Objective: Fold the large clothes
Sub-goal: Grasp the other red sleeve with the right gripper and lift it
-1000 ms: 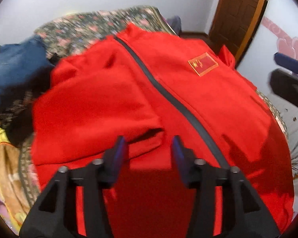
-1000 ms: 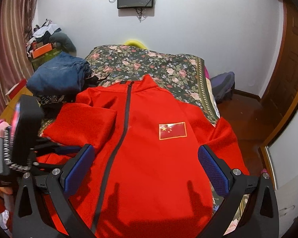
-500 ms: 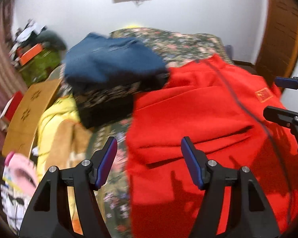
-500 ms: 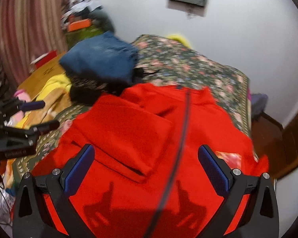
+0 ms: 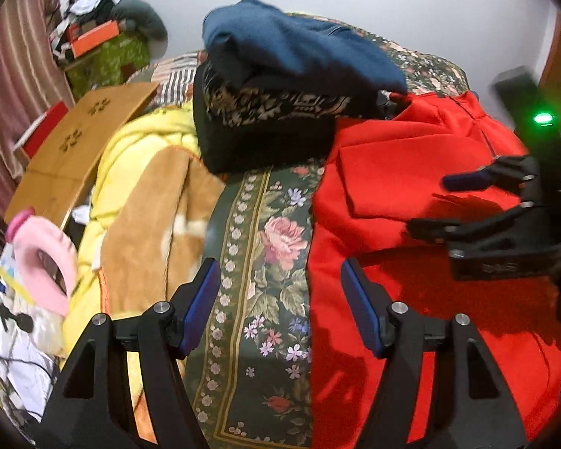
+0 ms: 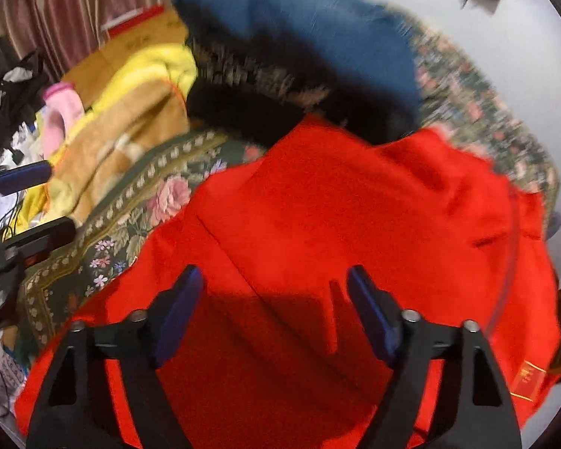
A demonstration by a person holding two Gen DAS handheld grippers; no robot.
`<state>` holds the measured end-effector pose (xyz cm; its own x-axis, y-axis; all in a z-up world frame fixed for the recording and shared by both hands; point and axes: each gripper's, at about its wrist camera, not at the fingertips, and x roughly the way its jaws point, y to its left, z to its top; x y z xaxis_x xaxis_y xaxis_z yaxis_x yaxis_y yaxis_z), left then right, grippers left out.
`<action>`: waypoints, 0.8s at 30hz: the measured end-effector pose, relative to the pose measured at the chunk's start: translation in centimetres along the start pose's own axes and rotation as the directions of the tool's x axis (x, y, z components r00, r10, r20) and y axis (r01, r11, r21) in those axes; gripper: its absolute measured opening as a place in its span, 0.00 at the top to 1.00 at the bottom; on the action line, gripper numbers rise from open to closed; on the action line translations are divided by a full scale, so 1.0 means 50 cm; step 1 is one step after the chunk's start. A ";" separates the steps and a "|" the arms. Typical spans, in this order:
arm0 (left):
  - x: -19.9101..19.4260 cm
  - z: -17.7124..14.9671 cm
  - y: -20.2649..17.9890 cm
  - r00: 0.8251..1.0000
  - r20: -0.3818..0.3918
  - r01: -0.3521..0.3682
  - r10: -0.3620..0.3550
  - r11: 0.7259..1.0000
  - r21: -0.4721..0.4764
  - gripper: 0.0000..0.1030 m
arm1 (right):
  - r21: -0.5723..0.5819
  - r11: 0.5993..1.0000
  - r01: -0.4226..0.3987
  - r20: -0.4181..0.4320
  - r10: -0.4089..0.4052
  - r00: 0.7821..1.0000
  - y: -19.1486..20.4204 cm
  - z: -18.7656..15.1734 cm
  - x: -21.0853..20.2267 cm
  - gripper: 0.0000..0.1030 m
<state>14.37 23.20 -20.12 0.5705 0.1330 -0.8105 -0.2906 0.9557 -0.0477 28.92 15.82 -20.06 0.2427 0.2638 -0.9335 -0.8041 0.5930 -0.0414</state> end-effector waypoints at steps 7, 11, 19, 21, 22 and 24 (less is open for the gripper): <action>0.036 -0.014 0.014 0.999 -0.047 0.025 -0.027 0.999 -0.034 0.36 | 0.000 1.000 0.018 -0.024 -0.018 1.000 0.008 0.027 0.047 0.58; 0.047 -0.015 0.010 0.998 -0.056 0.040 -0.042 0.999 -0.036 0.36 | 0.053 0.998 -0.042 0.000 0.042 0.999 -0.010 0.031 0.027 0.88; 0.073 -0.004 -0.027 0.993 -0.084 0.078 -0.078 0.997 0.002 0.36 | 0.186 0.980 -0.075 0.205 0.036 0.978 -0.098 0.020 -0.131 0.94; 0.095 -0.004 -0.044 0.989 -0.115 0.093 -0.089 0.995 0.030 0.36 | 0.233 0.969 -0.077 0.271 0.012 0.963 -0.130 0.014 -0.185 0.94; 0.110 -0.005 -0.053 0.987 -0.137 0.091 -0.085 0.995 0.040 0.36 | 0.255 0.964 -0.071 0.302 -0.010 0.953 -0.146 0.013 -0.207 0.94; 0.137 -0.005 -0.070 0.981 -0.173 0.095 -0.084 0.994 0.053 0.36 | 0.293 0.955 -0.049 0.358 -0.063 0.932 -0.179 0.002 -0.258 0.94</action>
<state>19.10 20.72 -25.62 0.4513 0.0043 -0.8923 -0.1944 0.9765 -0.0936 33.06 7.17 -7.61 0.4708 0.4813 -0.7394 -0.6208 0.7762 0.1100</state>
